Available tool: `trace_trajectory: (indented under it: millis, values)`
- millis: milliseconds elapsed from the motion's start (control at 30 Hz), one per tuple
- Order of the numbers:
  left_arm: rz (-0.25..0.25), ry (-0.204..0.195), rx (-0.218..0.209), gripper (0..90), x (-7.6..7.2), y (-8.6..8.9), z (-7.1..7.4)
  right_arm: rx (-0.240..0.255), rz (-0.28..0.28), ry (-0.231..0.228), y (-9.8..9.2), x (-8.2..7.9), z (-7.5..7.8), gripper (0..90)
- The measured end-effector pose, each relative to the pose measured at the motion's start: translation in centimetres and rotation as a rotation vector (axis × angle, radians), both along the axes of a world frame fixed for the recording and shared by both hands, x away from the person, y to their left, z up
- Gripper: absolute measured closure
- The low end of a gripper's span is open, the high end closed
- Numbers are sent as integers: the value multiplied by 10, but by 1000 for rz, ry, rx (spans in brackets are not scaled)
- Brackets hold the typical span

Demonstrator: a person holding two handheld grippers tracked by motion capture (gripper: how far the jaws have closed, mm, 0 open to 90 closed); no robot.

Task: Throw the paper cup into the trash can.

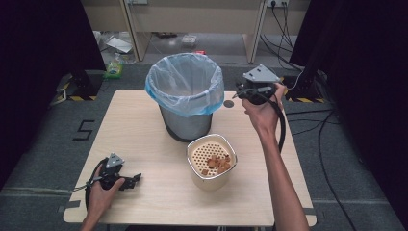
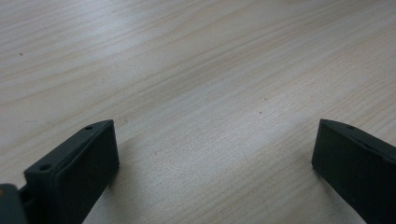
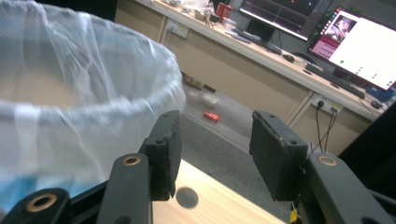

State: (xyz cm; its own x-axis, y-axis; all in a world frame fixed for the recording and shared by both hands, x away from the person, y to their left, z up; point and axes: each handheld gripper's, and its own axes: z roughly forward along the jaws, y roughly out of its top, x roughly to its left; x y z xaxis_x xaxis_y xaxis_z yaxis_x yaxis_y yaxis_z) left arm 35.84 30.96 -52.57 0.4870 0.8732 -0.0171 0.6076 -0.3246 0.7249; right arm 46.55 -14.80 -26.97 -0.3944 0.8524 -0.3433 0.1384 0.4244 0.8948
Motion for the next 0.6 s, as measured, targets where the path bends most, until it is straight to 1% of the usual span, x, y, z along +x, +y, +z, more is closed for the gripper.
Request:
trace_trajectory:
  millis: [133,233,333,433,600]
  values:
    - [1,-1,-2,0,0,0,0,7,-10,14,-17,-9,-9,529]
    - [1,-1,-1,0,0,0,0,24,-17,35,-27,-15,-17,523]
    - [2,-2,0,0,0,0,0,35,-25,46,-37,-21,-27,515]
    - [1,-1,0,0,0,0,0,29,-29,62,-46,-28,-38,503]
    - [2,-1,0,0,0,0,0,44,-43,86,-59,-39,-61,490]
